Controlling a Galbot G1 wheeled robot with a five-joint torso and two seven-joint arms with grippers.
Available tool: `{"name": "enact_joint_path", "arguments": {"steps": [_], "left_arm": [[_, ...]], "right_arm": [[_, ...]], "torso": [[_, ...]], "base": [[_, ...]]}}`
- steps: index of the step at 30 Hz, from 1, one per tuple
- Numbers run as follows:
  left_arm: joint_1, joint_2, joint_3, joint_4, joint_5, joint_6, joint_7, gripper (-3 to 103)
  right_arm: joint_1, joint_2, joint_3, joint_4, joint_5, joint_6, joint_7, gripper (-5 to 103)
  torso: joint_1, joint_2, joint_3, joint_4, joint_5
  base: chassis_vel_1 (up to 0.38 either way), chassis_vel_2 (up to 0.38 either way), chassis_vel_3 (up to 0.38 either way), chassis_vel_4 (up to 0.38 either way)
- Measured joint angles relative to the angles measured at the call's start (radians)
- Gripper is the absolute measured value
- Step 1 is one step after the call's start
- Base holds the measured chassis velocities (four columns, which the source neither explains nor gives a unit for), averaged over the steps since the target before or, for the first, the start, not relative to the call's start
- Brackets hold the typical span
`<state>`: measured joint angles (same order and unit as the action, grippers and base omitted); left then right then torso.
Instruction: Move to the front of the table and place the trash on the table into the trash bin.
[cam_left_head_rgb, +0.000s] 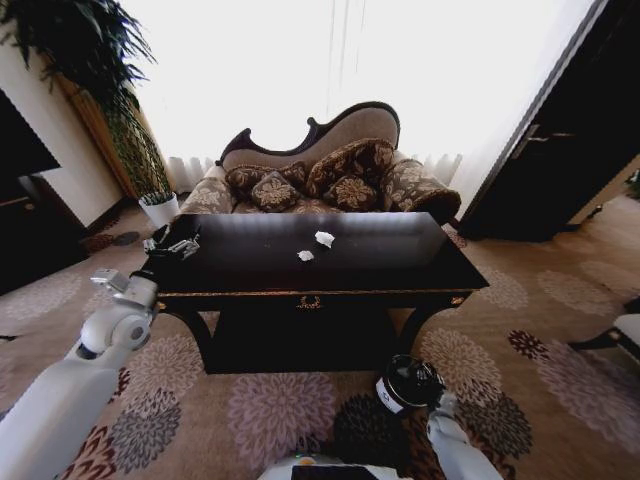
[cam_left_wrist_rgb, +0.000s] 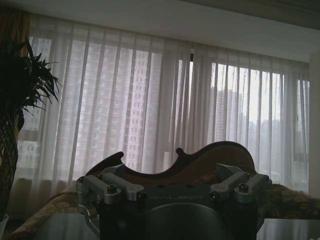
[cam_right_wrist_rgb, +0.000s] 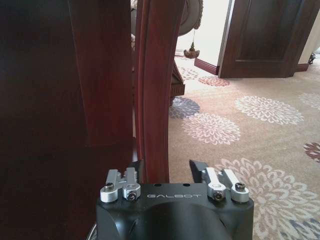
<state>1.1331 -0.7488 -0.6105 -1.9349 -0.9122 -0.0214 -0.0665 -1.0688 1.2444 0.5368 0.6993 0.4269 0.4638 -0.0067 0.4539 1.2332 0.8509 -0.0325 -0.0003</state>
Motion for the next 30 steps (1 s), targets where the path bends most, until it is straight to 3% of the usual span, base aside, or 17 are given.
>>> {"name": "enact_joint_path", "arguments": {"steps": [2,8,9,11,13,30], "left_arm": [[0.000,0.000,0.000,0.000,0.000,0.000,0.000,100],[0.000,0.000,0.000,0.000,0.000,0.000,0.000,100],[0.000,0.000,0.000,0.000,0.000,0.000,0.000,100],[0.000,0.000,0.000,0.000,0.000,0.000,0.000,100],[0.000,0.000,0.000,0.000,0.000,0.000,0.000,100],[0.000,0.000,0.000,0.000,0.000,0.000,0.000,100]], "right_arm": [[-0.007,0.000,0.002,0.011,0.002,-0.004,0.000,64],[-0.064,0.022,0.011,0.116,0.039,-0.034,-0.001,80],[-0.101,0.038,0.019,0.185,0.062,-0.052,-0.004,91],[-0.126,0.046,0.023,0.223,0.071,-0.057,-0.007,91],[-0.220,0.070,0.036,0.341,0.098,-0.070,-0.014,99],[-0.752,0.272,0.143,1.133,0.157,-0.016,-0.038,100]], "torso": [[0.000,0.000,0.000,0.0001,-0.0001],[0.000,0.000,0.000,0.0000,0.0001],[0.000,0.000,0.000,0.0002,0.0001],[0.000,0.000,0.000,0.0005,0.0000],[0.000,0.000,0.000,0.0002,0.0000],[0.000,0.000,0.000,-0.0002,-0.0002]], "base": [[0.000,0.000,0.000,0.000],[0.000,0.000,0.000,0.000],[0.000,0.000,0.000,0.000],[0.000,0.000,0.000,0.000],[0.000,0.000,0.000,0.000],[0.000,0.000,0.000,0.000]]}}
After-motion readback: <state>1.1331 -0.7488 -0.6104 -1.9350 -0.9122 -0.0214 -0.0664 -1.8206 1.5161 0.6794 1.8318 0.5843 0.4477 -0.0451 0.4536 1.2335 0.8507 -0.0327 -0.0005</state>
